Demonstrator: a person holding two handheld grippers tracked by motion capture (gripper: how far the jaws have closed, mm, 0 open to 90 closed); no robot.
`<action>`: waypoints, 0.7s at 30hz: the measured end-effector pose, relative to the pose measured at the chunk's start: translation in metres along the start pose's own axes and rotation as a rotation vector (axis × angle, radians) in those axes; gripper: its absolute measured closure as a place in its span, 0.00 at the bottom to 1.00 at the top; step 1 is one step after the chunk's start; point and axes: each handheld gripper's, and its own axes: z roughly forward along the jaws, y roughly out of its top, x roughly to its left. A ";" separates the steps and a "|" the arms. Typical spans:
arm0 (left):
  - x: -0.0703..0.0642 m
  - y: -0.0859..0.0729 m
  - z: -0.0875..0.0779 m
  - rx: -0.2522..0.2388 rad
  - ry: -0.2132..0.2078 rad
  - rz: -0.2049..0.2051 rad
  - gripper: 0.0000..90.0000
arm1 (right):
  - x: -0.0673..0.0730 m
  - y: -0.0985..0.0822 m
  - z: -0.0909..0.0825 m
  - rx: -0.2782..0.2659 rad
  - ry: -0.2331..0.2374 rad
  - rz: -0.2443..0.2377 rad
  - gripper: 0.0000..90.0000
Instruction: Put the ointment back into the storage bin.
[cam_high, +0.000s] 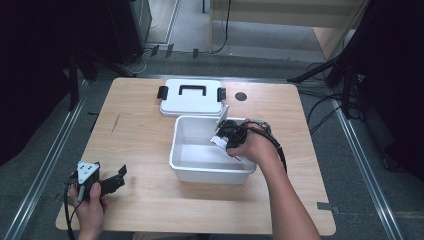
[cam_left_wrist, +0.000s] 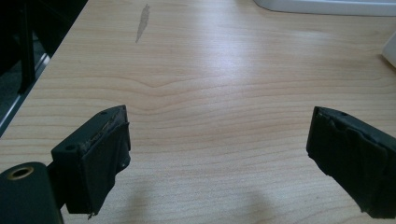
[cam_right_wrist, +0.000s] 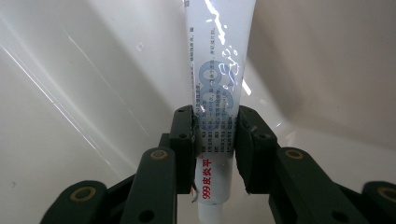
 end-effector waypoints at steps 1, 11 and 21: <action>0.000 0.000 0.000 -0.001 0.000 0.000 0.08 | 0.000 0.000 0.000 0.000 0.001 0.000 0.79; 0.000 0.000 0.000 0.005 -0.001 -0.002 0.08 | -0.002 -0.001 -0.001 -0.020 0.037 0.008 0.70; 0.000 0.000 0.000 0.001 0.000 -0.001 0.08 | -0.001 -0.005 -0.024 -0.104 0.067 -0.008 0.38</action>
